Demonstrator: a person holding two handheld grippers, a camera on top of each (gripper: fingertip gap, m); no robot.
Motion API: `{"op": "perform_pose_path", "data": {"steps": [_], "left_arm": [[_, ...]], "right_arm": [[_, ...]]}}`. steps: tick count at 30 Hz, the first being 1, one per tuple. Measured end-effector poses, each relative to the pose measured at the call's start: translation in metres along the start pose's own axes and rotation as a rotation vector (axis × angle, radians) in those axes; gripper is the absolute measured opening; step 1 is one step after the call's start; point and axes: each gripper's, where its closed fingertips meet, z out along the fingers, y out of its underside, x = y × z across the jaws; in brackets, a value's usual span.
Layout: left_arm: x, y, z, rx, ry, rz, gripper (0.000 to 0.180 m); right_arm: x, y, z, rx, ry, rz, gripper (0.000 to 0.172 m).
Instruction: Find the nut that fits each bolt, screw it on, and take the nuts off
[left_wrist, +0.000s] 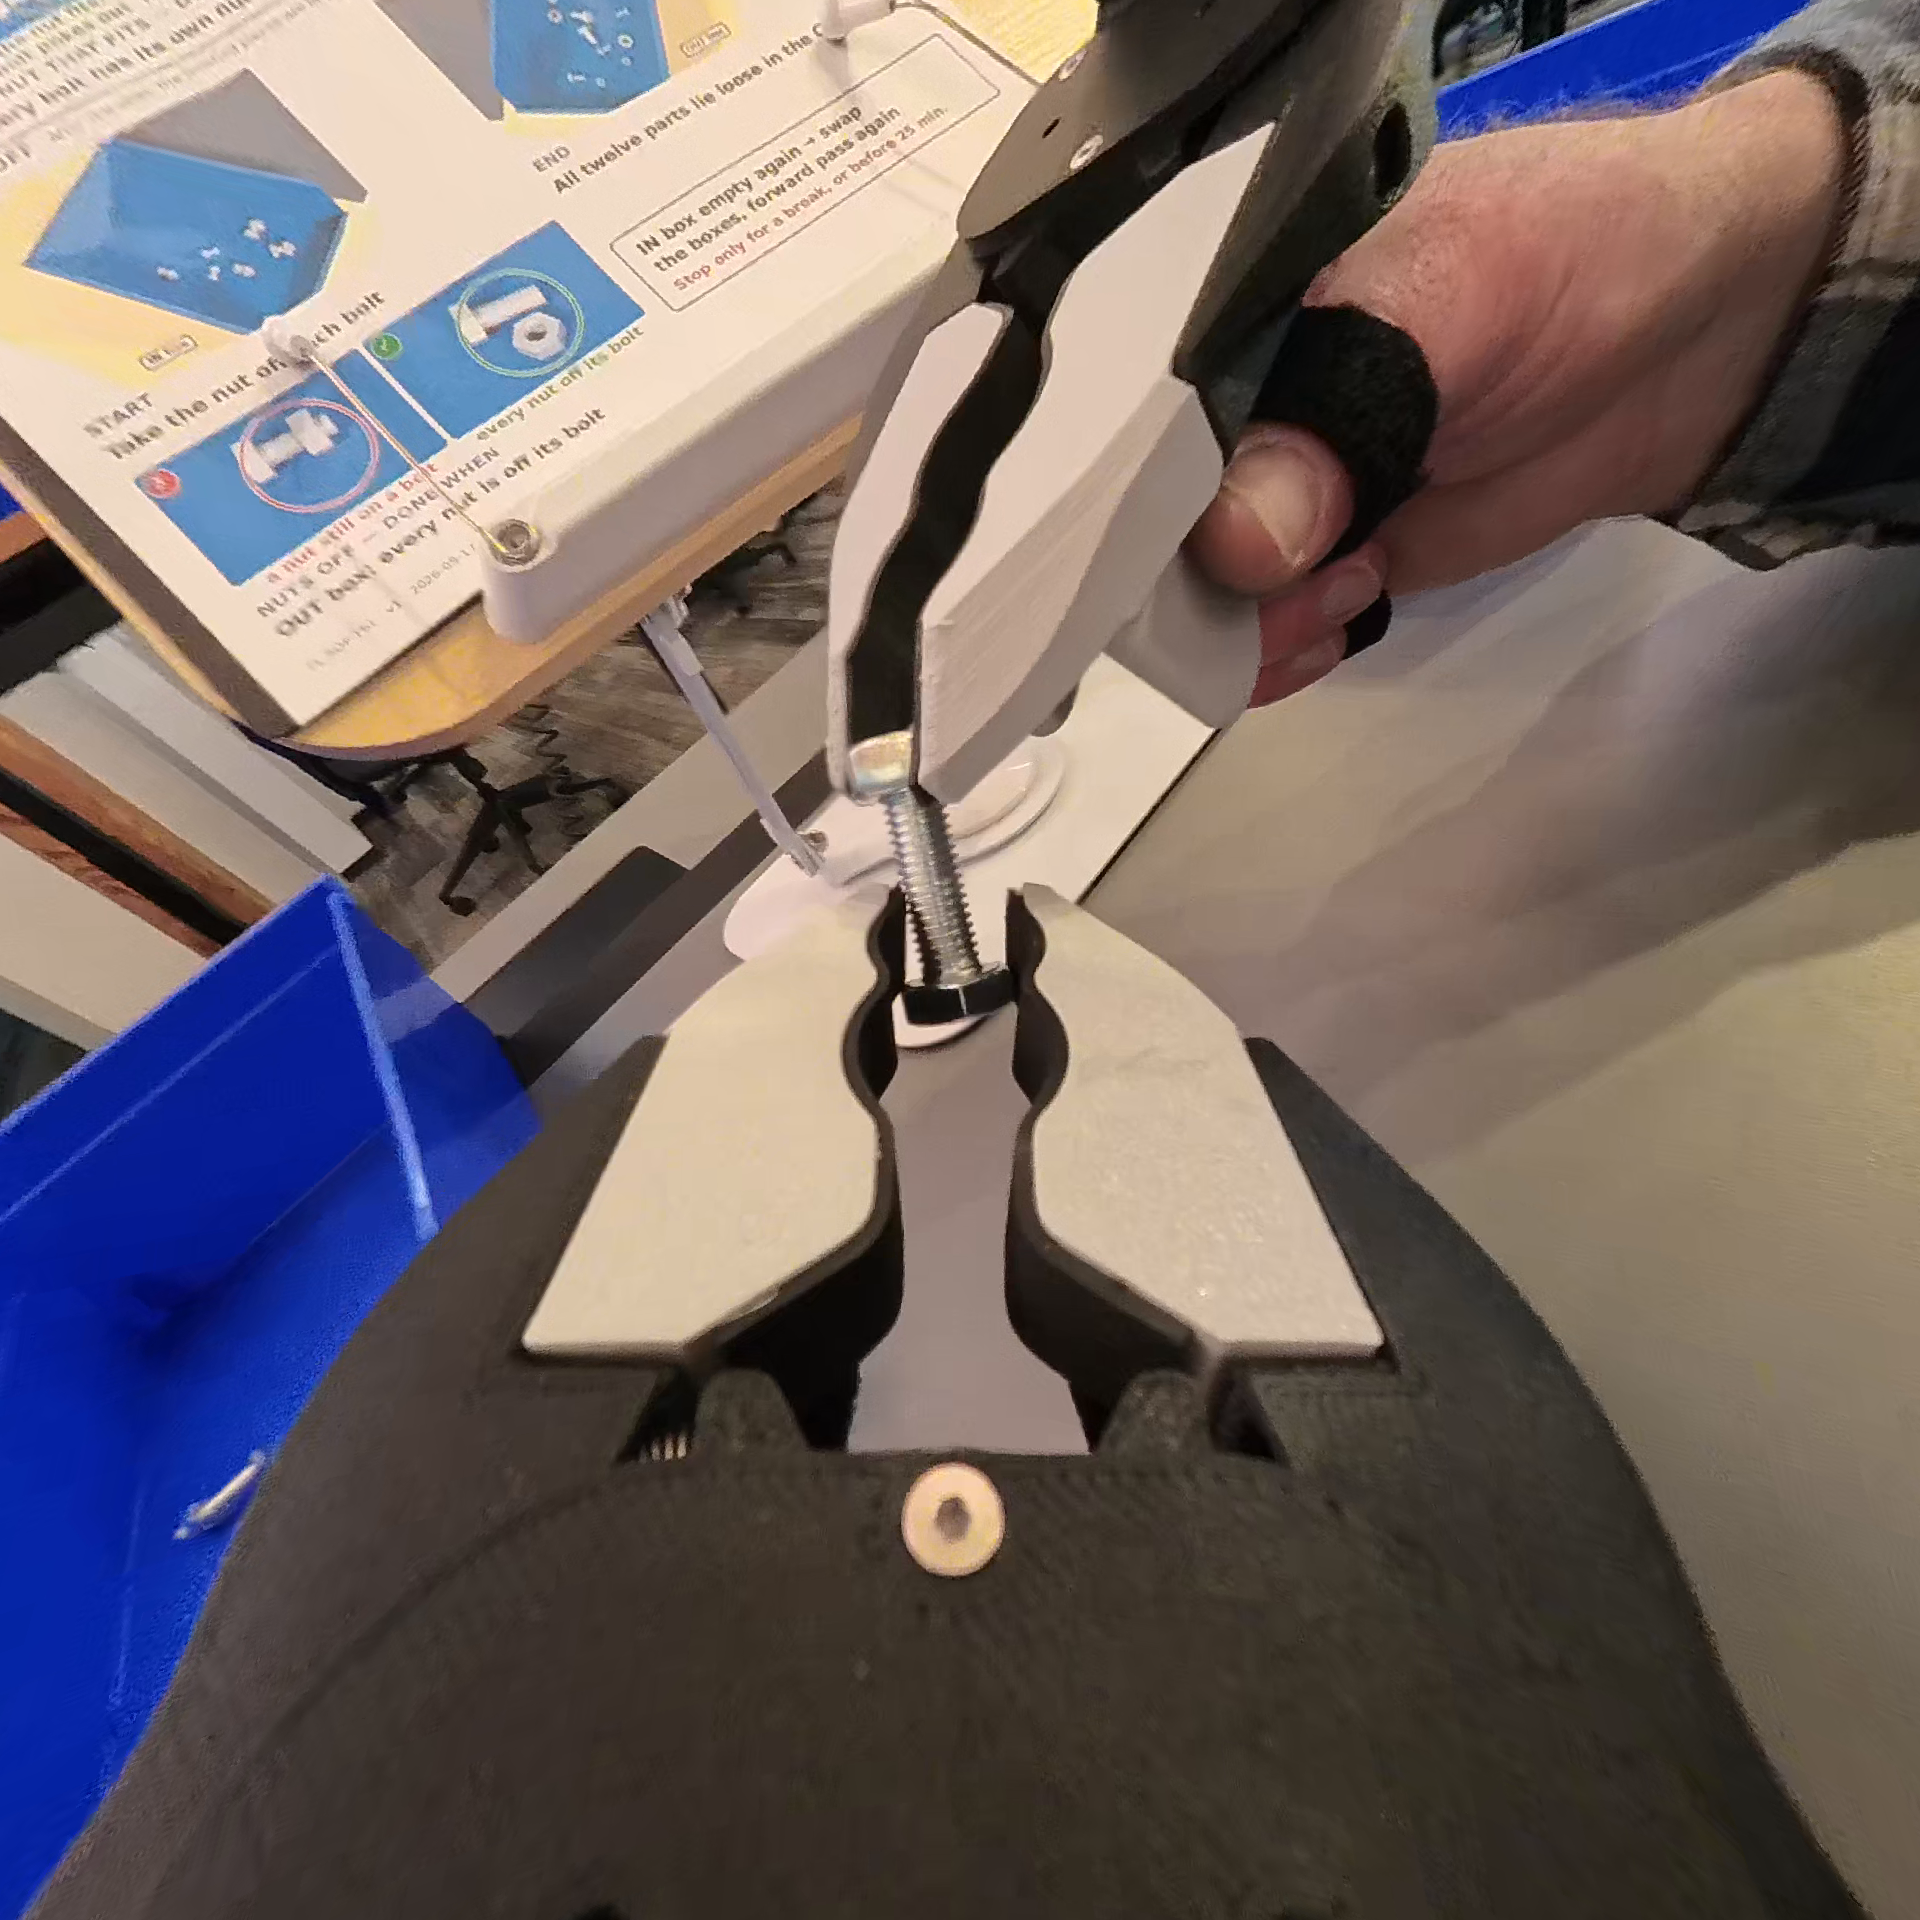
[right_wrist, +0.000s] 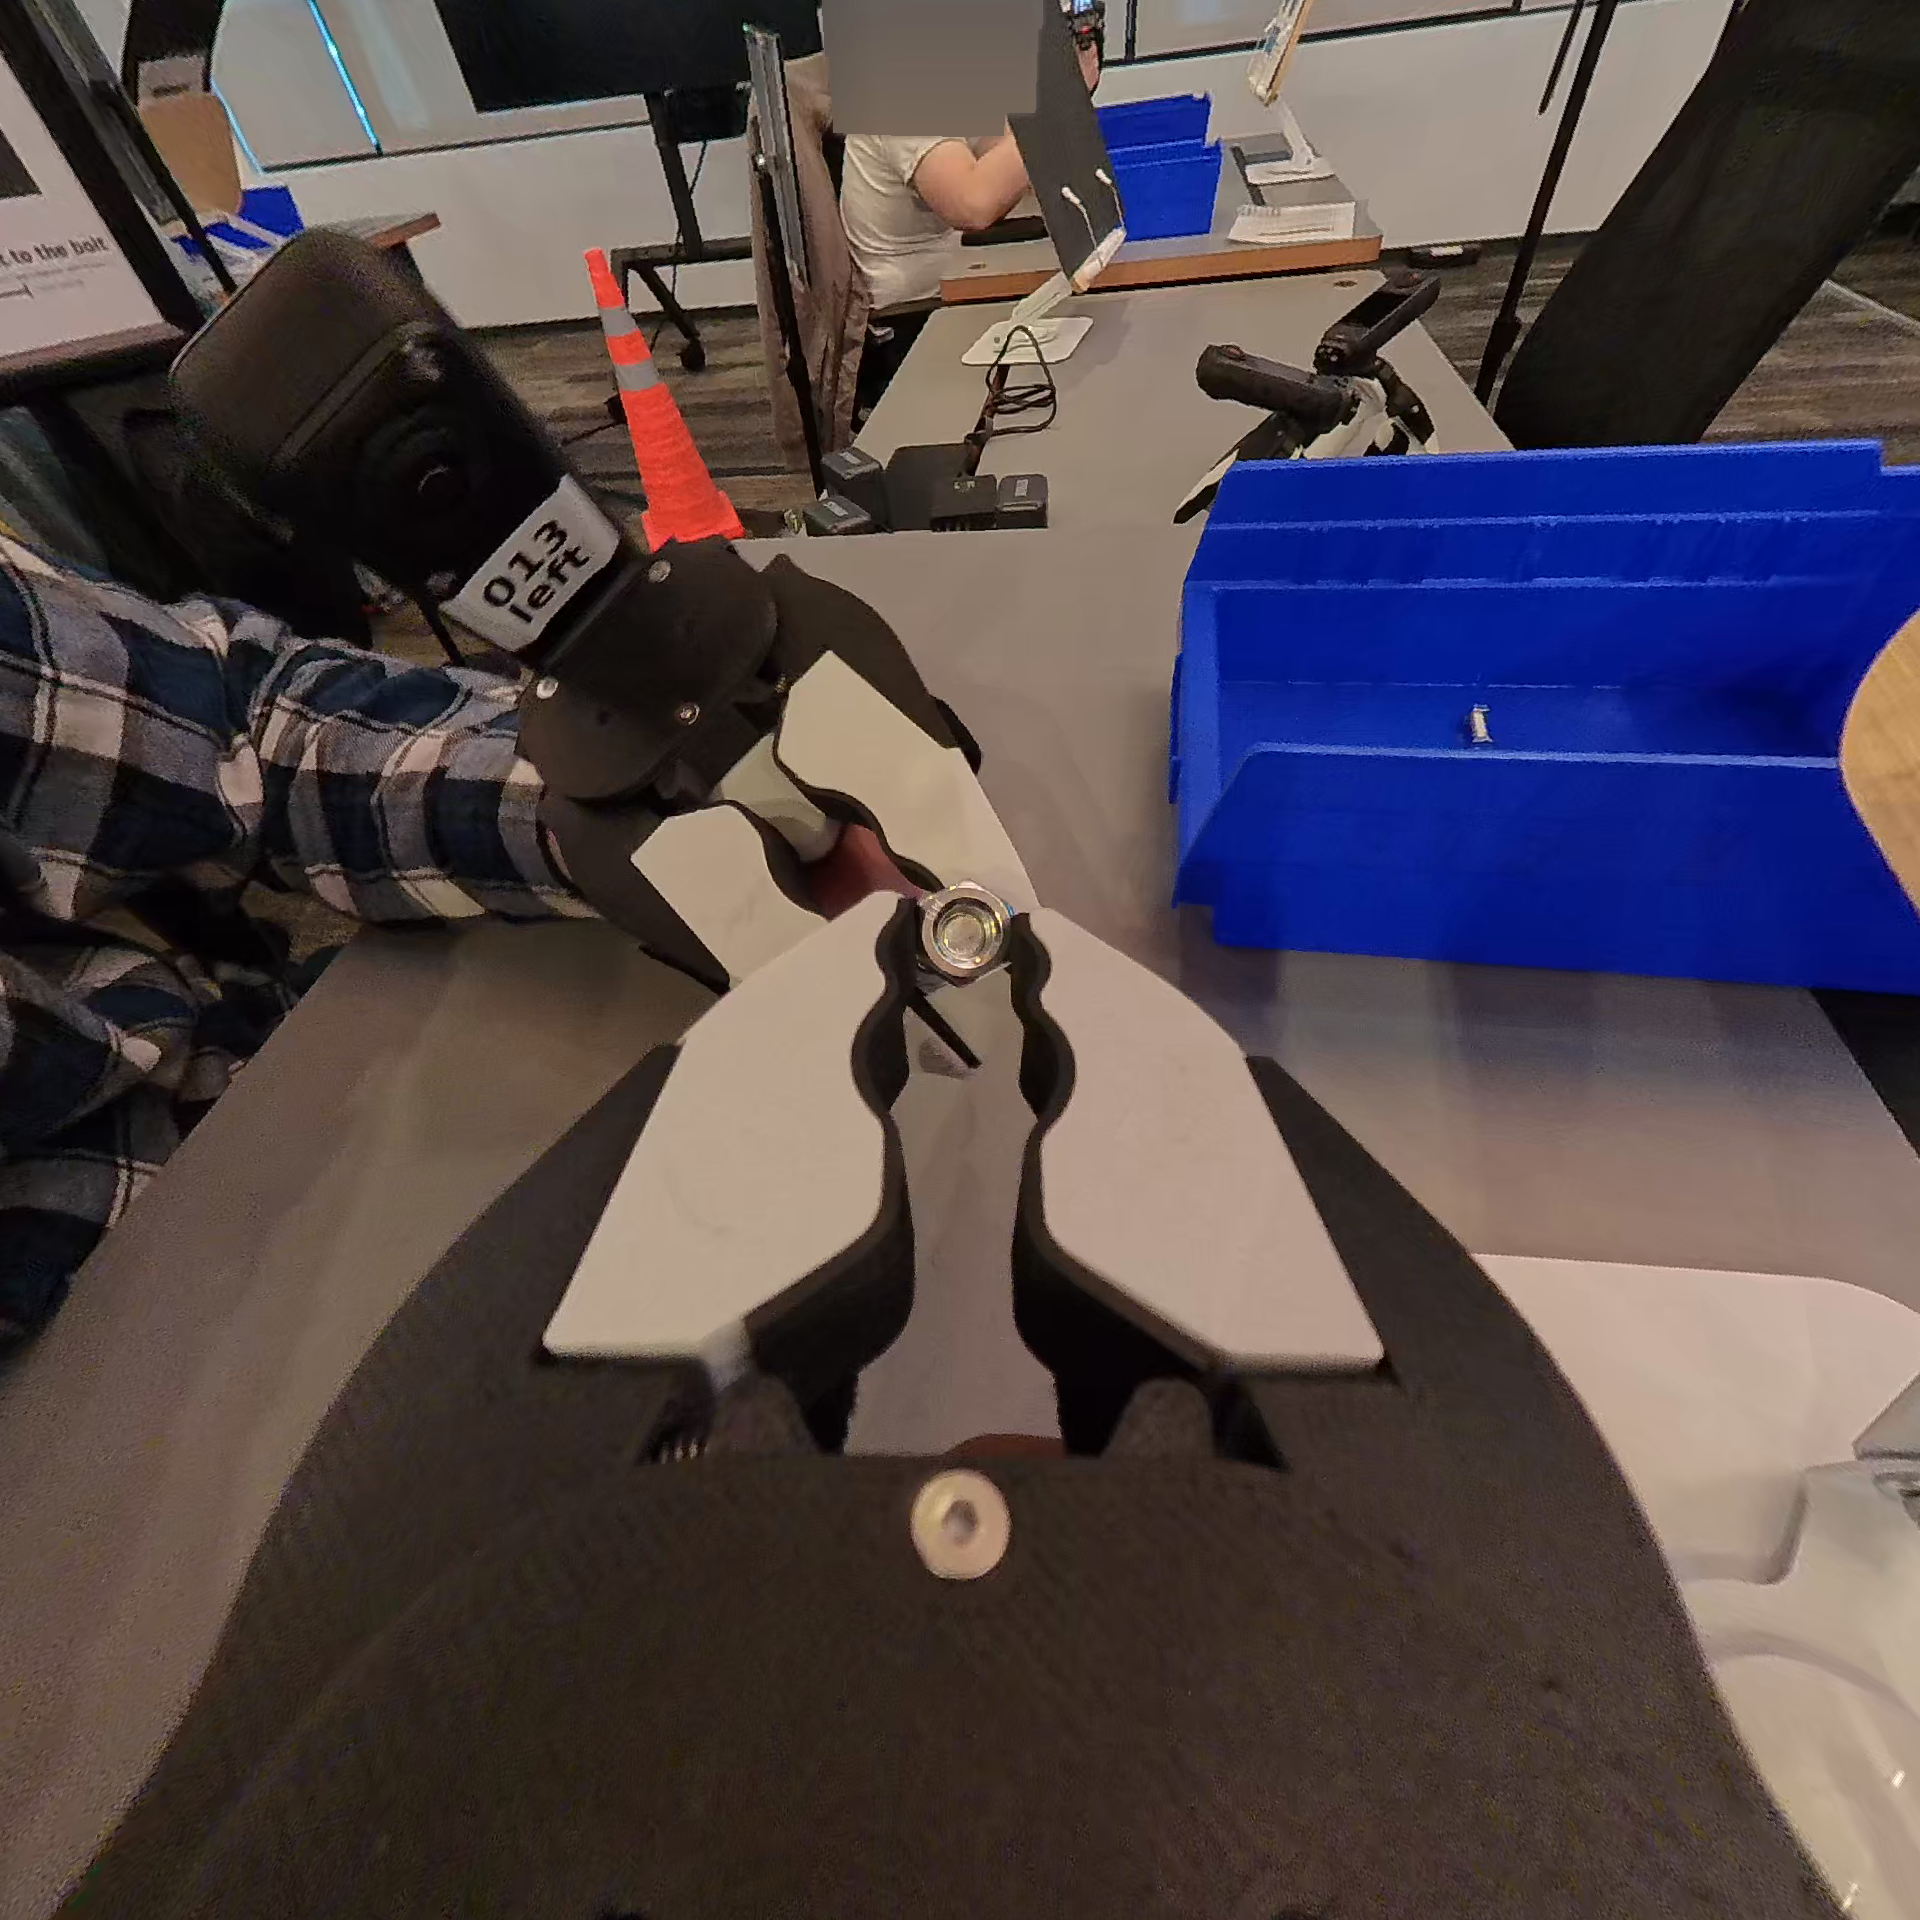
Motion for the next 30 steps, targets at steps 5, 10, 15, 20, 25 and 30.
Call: {"op": "perform_pose_path", "data": {"steps": [5, 10, 15, 20, 25, 30], "left_arm": [[0.012, -0.007, -0.005, 0.036, 0.192, -0.154, 0.017], [0.036, -0.022, -0.020, 0.123, 0.538, -0.399, 0.017], [0.070, -0.038, -0.040, 0.181, 0.939, -0.604, 0.017], [0.087, -0.047, -0.050, 0.232, 1.103, -0.651, 0.016], [0.092, -0.052, -0.057, 0.270, 1.198, -0.682, 0.016], [0.083, -0.048, -0.051, 0.280, 1.111, -0.666, 0.016]], "right_arm": [[-0.010, -0.002, -0.002, -0.016, -0.047, -0.105, 0.018], [-0.030, -0.003, -0.008, -0.044, -0.137, -0.257, 0.018], [-0.058, 0.006, -0.019, -0.069, -0.313, -0.410, 0.018], [-0.076, 0.008, -0.025, -0.061, -0.386, -0.538, 0.018], [-0.084, 0.007, -0.026, -0.054, -0.401, -0.602, 0.018], [-0.076, 0.005, -0.023, -0.056, -0.370, -0.550, 0.018]]}}
